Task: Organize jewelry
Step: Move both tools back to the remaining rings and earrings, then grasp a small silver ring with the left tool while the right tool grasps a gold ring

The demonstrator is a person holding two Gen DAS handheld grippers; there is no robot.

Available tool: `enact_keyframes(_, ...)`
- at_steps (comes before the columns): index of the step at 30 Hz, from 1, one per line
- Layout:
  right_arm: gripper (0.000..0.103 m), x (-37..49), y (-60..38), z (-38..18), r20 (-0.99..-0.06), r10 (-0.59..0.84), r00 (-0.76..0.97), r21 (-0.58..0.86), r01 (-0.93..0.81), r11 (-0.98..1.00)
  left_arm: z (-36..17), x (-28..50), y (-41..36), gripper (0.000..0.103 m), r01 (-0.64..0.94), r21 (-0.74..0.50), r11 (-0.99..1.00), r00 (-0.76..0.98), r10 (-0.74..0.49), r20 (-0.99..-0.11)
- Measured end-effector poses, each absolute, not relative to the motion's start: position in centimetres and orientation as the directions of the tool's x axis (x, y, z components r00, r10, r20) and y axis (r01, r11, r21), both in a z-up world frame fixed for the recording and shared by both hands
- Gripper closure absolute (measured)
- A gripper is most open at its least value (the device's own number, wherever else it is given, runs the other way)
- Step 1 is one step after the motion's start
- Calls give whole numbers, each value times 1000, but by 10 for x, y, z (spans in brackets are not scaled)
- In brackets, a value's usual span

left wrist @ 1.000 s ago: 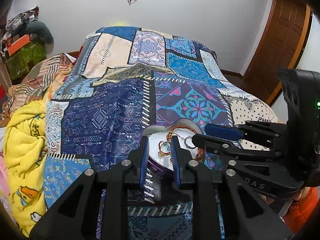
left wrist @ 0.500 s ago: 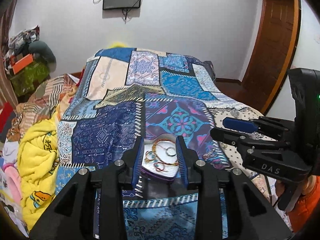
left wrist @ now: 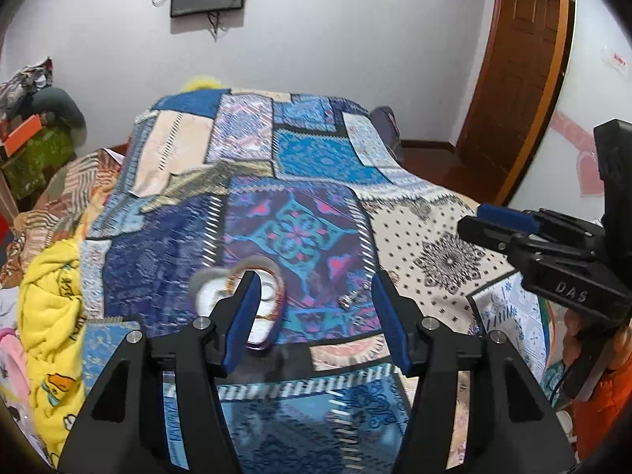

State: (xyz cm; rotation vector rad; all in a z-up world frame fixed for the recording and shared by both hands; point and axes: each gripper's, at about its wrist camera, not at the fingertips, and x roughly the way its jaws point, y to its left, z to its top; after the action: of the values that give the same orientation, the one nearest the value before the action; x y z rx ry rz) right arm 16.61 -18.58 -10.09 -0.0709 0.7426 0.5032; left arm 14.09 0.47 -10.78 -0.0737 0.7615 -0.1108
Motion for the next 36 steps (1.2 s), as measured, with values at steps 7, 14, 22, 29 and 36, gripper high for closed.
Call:
enact_keyframes(7,55,177,-211,-128,-718,382,581,140,-417,898,-145,158,-18,46,99,-134,986,638,-166,-752)
enact_keyframes(14,55,186,-206,-155,-764,381,520,146,-436,888,-181,171,-33,46,118,-160,980,560,-199,-804)
enact_keyframes(22,55,197,-194,-176,-789,400,466,163,-470,868,-211,185,-43,64,138,-164,977,505,-212,-837)
enact_keyframes(29,55,207,-186,-185,-802,406,439,161,-495,854,-226,195,-45,75,146,-169,975,489,-220,-844)
enact_keyframes(36,55,219,-173,-198,-819,417,393,189,-503,844,-231,202,-47,85,142,-152,978,506,-204,-838)
